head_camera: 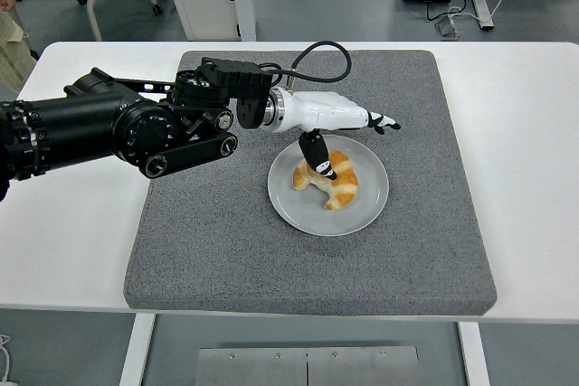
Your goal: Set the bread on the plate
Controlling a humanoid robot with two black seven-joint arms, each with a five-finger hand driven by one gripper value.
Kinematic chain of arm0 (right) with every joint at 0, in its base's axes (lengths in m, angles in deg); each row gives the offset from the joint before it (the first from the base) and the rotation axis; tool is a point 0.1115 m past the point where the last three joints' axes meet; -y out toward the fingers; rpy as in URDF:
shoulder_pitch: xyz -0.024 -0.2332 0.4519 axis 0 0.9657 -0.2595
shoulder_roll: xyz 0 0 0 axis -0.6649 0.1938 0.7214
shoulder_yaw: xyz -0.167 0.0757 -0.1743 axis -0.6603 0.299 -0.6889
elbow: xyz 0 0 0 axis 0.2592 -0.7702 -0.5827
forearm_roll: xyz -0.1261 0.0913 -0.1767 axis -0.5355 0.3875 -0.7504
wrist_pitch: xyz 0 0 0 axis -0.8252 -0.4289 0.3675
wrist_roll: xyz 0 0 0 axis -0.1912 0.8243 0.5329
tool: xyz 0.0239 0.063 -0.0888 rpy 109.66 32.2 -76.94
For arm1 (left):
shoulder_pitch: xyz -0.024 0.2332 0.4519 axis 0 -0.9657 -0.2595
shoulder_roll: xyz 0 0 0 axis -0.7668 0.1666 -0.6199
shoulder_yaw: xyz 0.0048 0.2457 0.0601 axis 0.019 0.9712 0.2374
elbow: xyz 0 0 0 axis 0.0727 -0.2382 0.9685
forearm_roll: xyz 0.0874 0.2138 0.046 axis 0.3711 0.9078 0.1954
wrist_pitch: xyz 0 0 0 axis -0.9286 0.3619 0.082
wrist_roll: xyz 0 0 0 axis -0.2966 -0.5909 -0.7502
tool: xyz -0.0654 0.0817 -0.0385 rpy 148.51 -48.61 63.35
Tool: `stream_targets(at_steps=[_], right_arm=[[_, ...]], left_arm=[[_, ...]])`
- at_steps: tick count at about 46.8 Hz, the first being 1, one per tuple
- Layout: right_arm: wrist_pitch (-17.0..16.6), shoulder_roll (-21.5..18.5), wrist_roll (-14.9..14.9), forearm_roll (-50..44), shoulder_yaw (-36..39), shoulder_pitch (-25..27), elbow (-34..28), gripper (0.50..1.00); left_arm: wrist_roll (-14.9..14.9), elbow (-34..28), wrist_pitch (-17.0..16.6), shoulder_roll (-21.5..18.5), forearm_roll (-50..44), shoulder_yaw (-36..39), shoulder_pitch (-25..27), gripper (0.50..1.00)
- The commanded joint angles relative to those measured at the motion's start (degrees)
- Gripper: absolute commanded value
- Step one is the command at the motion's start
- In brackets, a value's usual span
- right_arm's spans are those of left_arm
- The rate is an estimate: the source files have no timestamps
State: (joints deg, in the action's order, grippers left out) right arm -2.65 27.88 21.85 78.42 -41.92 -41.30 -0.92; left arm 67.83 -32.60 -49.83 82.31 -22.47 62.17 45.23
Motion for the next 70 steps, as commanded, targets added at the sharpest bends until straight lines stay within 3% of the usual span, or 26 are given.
stream_targets(at_steps=[1, 24, 37, 49, 57, 65, 70], right_arm=[[0.0, 0.0, 0.0, 0.0, 0.0, 0.0, 0.0, 1.0], [0.1, 0.0, 0.0, 0.0, 0.0, 0.0, 0.0, 1.0], [0.0, 0.0, 0.0, 0.0, 0.0, 0.0, 0.0, 1.0], [0.1, 0.0, 0.0, 0.0, 0.0, 0.0, 0.0, 1.0], [0.0, 0.0, 0.0, 0.0, 0.0, 0.0, 0.0, 1.0], [0.0, 0.0, 0.0, 0.0, 0.0, 0.0, 0.0, 1.0], [0.1, 0.0, 0.0, 0.0, 0.0, 0.0, 0.0, 1.0]], left_arm=[[0.0, 0.0, 0.4, -0.6, -3.1, -0.8, 0.8, 0.971], [0.0, 0.6, -0.2, -6.1, -20.7, -12.0, 1.6, 0.974], [0.8, 1.2, -5.0, -9.5, -27.9, -20.6, -2.8, 0.974], [0.3, 7.8, -6.1, -8.5, -35.1, -30.0, -8.8, 0.975], [0.0, 17.0, -6.3, -5.2, -42.2, -31.8, -9.9, 0.974], [-0.1, 24.8, -5.2, -2.6, -48.1, -34.5, -10.1, 0.975], [0.0, 27.2, -2.5, -1.4, -51.0, -35.5, -10.9, 0.975]])
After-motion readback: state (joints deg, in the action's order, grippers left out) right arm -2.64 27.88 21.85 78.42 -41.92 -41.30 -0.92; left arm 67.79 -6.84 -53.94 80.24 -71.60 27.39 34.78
